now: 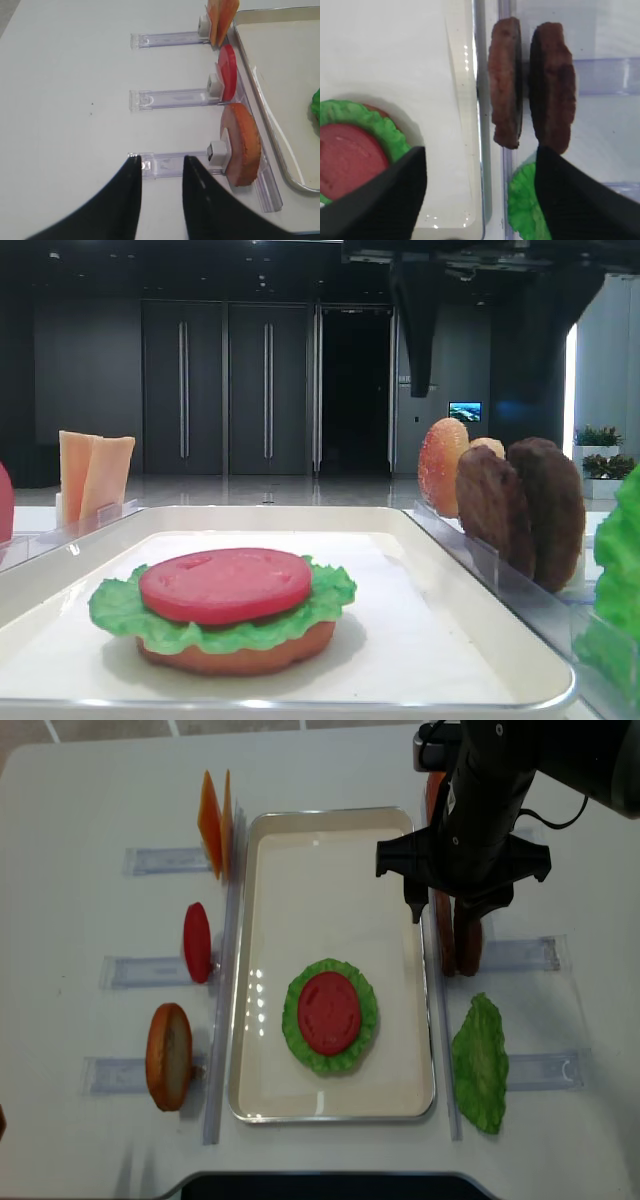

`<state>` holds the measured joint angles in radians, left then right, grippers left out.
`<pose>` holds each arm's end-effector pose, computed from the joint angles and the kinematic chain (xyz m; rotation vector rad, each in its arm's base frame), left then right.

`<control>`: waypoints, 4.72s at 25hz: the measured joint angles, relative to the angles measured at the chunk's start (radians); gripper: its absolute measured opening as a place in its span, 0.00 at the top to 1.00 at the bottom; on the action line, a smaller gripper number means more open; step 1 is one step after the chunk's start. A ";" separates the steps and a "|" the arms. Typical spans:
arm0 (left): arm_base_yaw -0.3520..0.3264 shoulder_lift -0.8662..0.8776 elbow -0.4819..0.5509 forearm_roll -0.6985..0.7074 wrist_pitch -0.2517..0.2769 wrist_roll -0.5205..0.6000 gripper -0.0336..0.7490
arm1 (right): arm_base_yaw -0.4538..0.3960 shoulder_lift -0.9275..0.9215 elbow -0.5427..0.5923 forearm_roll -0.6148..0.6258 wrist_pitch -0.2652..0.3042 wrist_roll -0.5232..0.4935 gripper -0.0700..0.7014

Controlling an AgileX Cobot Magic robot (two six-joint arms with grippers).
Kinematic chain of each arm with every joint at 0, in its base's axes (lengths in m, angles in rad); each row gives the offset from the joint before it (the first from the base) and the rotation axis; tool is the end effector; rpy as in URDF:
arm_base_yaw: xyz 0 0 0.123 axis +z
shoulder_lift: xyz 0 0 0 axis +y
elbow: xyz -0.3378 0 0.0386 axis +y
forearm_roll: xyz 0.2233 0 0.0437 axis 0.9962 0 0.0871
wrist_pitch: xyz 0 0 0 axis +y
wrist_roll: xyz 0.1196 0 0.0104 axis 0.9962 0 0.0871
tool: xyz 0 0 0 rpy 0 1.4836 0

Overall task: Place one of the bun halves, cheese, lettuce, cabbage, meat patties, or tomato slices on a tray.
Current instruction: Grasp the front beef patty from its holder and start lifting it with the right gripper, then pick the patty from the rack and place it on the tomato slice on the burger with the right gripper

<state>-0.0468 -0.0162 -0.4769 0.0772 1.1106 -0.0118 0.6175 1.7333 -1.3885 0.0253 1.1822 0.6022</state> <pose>-0.0586 0.0110 0.2398 0.0311 2.0988 0.0580 0.2701 0.1953 0.2968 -0.0110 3.0446 0.1444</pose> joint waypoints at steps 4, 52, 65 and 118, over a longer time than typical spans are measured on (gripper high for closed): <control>0.000 0.000 0.000 0.000 0.000 0.000 0.68 | 0.000 0.000 0.000 0.003 -0.050 0.000 0.30; 0.000 0.000 0.000 0.000 0.000 0.000 0.68 | 0.000 0.105 0.000 -0.033 -0.086 -0.042 0.30; 0.000 0.000 0.000 0.000 0.000 0.000 0.68 | 0.000 0.158 0.000 -0.103 -0.073 -0.050 0.40; 0.000 0.000 0.000 0.000 0.000 0.000 0.68 | 0.021 -0.105 -0.002 0.051 0.024 -0.079 0.73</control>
<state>-0.0468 -0.0162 -0.4769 0.0772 1.1106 -0.0118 0.6382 1.6284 -1.3903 0.0763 1.2058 0.5234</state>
